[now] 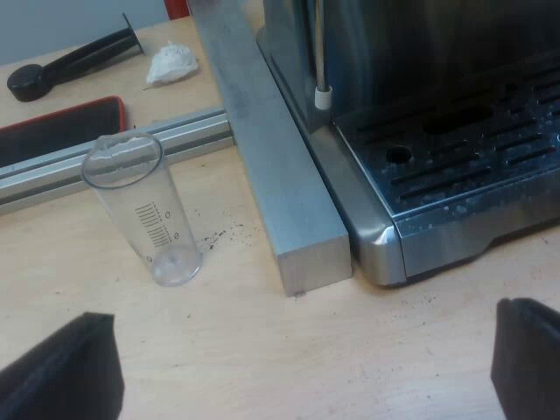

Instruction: Put the handle in the coffee machine

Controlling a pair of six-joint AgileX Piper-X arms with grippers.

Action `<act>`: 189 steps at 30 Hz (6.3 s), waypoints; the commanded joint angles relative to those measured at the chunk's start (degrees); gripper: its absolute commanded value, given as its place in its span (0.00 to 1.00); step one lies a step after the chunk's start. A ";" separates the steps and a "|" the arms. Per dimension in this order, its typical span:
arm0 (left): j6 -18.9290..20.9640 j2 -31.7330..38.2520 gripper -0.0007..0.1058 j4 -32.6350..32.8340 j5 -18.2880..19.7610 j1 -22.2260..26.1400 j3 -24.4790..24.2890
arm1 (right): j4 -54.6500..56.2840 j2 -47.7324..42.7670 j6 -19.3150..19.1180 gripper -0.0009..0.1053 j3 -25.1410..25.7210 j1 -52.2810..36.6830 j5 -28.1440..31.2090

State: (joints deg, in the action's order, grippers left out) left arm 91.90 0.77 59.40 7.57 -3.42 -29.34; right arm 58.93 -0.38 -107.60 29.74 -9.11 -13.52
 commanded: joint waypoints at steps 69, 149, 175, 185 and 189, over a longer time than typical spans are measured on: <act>-0.88 -37.19 0.79 -4.96 14.08 -36.21 -11.91 | 12.75 57.70 8.88 0.39 27.76 45.48 15.46; 2.11 -33.85 0.79 6.37 6.64 -36.21 -11.89 | -44.97 89.24 39.26 0.01 18.74 74.81 8.00; 2.11 -33.85 0.79 2.26 6.32 -36.21 -11.89 | -7.31 67.97 26.08 0.12 27.86 74.64 20.01; 1.64 -33.85 0.79 2.00 6.32 -36.21 -11.89 | -3.79 67.97 21.48 0.80 36.04 72.53 25.19; 1.64 -34.48 0.79 1.86 6.32 -36.21 -11.89 | -3.61 68.28 20.64 0.80 36.11 68.12 23.55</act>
State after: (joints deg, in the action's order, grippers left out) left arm 93.43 -33.50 62.09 14.49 -39.32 -40.99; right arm 54.51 67.91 -85.53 65.40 59.89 10.61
